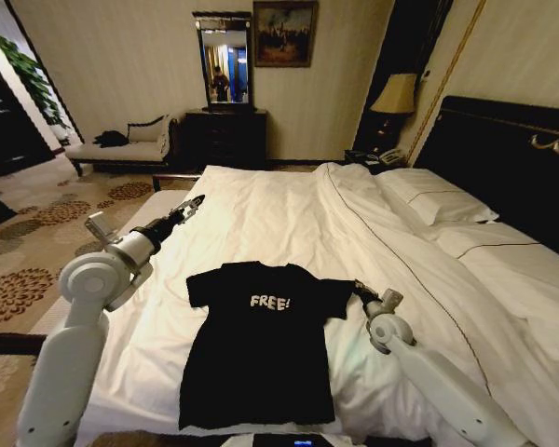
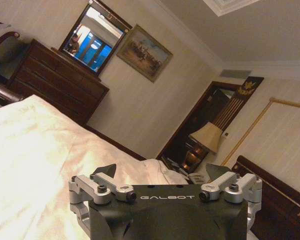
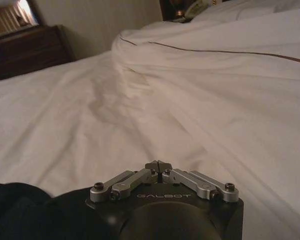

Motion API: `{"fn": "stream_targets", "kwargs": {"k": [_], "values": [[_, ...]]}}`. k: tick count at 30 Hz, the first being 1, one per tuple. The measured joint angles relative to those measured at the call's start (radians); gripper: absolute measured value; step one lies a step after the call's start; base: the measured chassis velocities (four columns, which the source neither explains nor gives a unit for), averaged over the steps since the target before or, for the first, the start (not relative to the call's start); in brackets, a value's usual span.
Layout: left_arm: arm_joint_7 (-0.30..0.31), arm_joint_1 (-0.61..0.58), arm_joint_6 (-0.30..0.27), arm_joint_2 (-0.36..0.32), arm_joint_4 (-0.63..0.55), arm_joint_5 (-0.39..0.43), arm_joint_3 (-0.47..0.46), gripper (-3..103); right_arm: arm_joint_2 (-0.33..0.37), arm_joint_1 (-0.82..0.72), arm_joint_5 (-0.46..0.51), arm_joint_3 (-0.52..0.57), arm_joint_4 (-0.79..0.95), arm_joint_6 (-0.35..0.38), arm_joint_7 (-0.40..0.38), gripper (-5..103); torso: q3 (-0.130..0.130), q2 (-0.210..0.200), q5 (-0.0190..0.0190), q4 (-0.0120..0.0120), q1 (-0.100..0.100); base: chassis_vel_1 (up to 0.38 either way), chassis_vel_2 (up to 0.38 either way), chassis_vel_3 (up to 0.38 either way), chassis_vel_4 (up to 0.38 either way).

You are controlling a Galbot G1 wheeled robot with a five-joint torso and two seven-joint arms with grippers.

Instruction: Fold the clothes on the bed.

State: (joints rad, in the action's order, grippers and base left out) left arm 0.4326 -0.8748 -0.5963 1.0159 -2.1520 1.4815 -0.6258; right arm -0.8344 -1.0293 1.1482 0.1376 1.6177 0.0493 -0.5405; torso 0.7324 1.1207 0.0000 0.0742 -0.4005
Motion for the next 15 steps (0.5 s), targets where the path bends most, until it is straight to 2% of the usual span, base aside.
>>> {"fn": "stream_targets", "kwargs": {"k": [10, 11, 15], "values": [[-0.007, -0.012, 0.0, 0.007, 0.003, -0.006, -0.002, 100, -0.008, -0.001, -0.037, -0.004, -0.019, 0.032, -0.078, 0, 0.0, 0.0, 0.0001, 0.0, 0.0, 0.0, 0.0, 0.0, 0.0], [-0.009, -0.013, 0.0, 0.008, 0.004, -0.007, -0.001, 100, -0.01, 0.0, -0.044, -0.002, -0.019, 0.032, -0.082, -3, 0.0, 0.0, 0.0001, 0.0, 0.0, 0.0, 0.0, 0.0, 0.0], [-0.011, -0.015, 0.001, 0.013, 0.007, -0.009, -0.001, 100, -0.013, -0.007, -0.076, 0.026, 0.006, 0.03, -0.087, 5, 0.0, 0.0, -0.0003, 0.0, 0.0, 0.0, 0.0, 0.0, 0.0]]}}
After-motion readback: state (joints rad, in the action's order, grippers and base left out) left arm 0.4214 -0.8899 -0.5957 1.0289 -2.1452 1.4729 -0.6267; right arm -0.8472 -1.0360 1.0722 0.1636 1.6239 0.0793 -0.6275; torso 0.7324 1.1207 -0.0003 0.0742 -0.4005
